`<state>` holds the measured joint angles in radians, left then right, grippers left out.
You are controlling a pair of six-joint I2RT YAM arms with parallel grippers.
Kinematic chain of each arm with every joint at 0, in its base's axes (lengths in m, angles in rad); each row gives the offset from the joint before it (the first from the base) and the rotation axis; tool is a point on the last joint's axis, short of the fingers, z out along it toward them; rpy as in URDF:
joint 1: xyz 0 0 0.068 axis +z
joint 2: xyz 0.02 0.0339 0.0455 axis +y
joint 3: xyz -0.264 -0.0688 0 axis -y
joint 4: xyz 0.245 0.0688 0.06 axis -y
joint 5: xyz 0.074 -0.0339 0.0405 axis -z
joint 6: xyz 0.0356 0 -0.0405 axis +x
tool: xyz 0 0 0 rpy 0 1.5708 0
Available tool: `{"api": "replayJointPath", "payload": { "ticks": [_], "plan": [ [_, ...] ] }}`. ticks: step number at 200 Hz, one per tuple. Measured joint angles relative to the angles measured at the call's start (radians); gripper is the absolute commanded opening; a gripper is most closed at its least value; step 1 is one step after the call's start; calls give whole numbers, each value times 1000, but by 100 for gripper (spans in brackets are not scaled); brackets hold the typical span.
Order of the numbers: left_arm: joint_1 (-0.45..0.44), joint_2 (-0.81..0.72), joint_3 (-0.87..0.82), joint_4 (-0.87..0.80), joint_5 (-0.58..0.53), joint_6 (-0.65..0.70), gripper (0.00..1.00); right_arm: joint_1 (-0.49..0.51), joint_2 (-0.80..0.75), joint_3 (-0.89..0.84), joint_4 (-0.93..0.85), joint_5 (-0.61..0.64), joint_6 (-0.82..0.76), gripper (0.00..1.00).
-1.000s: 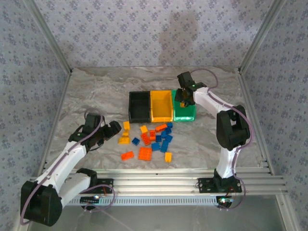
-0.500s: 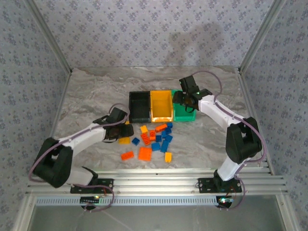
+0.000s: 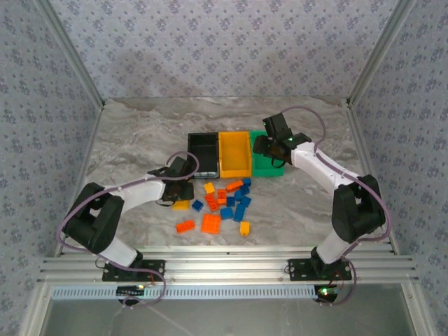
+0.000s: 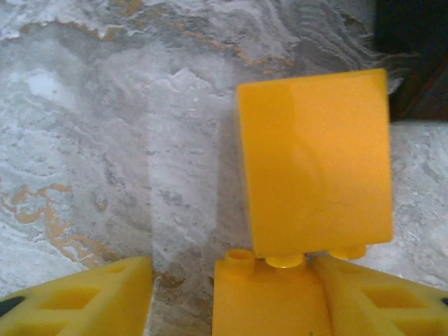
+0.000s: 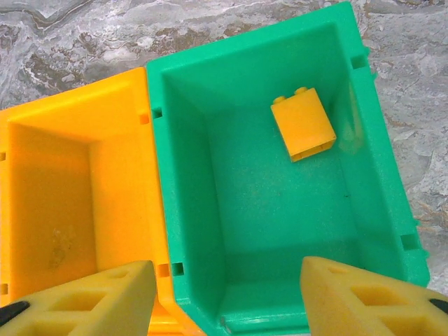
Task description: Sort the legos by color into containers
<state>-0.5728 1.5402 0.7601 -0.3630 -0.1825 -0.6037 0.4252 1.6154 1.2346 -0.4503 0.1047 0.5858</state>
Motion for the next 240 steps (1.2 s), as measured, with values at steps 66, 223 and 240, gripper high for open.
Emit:
{"api": "replayJointPath", "payload": {
  "ticks": [66, 223, 240],
  "plan": [
    [-16, -53, -41, 23, -2, -25, 28, -17, -4, -14, 1, 1, 10, 59],
    [-214, 402, 874, -36, 183, 32, 27, -46, -327, -422, -10, 24, 89, 59],
    [-220, 507, 1009, -43, 214, 36, 27, -47, -365, -463, -18, 28, 96, 59]
  ]
}}
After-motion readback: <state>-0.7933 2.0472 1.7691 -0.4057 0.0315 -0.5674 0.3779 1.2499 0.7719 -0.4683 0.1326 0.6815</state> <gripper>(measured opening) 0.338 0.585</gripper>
